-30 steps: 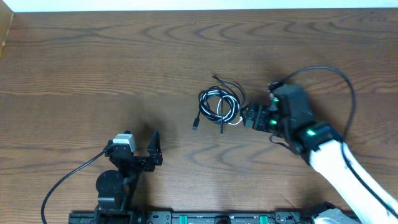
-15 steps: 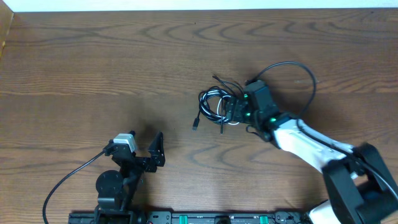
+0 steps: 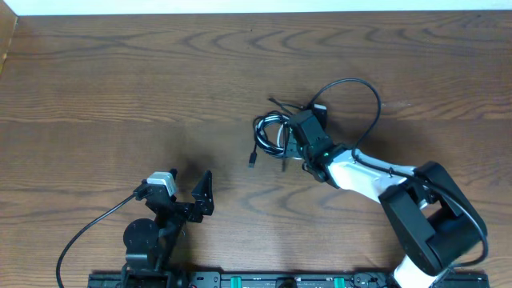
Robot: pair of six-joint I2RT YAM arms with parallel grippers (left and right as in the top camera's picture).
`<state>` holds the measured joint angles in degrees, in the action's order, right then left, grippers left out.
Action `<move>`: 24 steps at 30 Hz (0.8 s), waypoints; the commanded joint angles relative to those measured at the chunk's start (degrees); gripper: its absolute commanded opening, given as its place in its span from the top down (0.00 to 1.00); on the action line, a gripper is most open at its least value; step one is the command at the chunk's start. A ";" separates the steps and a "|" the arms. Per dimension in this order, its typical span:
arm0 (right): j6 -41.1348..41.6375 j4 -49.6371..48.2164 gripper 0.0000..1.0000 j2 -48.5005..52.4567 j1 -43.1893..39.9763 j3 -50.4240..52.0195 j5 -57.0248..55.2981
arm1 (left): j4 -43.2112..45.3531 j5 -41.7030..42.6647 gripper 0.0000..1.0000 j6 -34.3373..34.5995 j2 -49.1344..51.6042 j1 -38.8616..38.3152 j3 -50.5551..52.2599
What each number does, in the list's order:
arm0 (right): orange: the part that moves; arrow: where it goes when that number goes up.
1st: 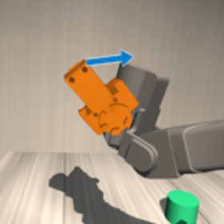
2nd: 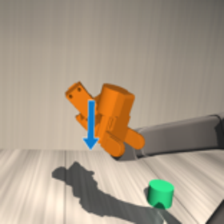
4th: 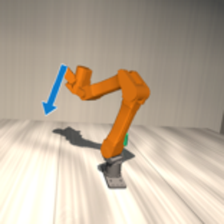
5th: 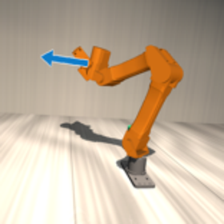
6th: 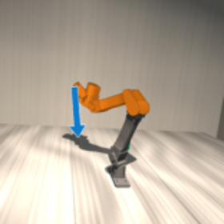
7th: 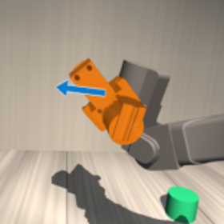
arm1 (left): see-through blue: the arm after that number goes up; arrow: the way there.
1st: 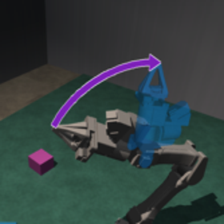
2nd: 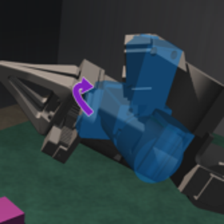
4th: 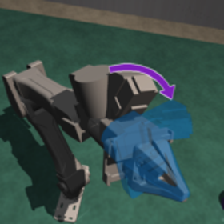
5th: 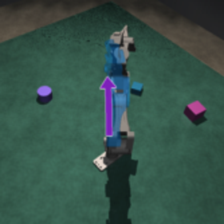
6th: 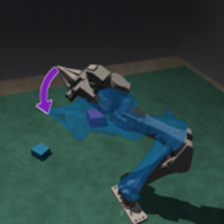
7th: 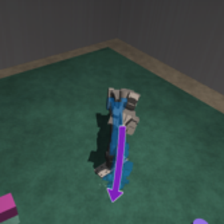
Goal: Untangle cables
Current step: 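Grasp the cable bundle with the right gripper and lift it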
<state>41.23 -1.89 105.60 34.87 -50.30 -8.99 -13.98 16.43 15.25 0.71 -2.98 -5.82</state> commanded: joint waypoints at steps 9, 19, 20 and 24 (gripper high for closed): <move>-7.17 -0.68 0.99 0.17 -0.39 -0.50 8.92 | -5.09 1.14 0.10 0.33 -0.11 0.35 -0.46; -15.72 7.50 0.99 -21.55 -4.55 -0.50 32.09 | -0.50 14.58 0.09 8.50 -0.11 0.35 -0.46; -17.18 8.94 0.99 -23.85 -4.57 -0.50 32.98 | 1.62 18.12 0.10 8.46 -0.11 0.35 -0.46; -19.45 16.04 0.99 -32.57 -4.52 -0.48 33.38 | 13.03 33.31 0.10 8.41 -0.11 0.35 -0.46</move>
<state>25.47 12.01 77.28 30.33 -50.52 19.81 -5.17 34.22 22.26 0.80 -2.98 -6.07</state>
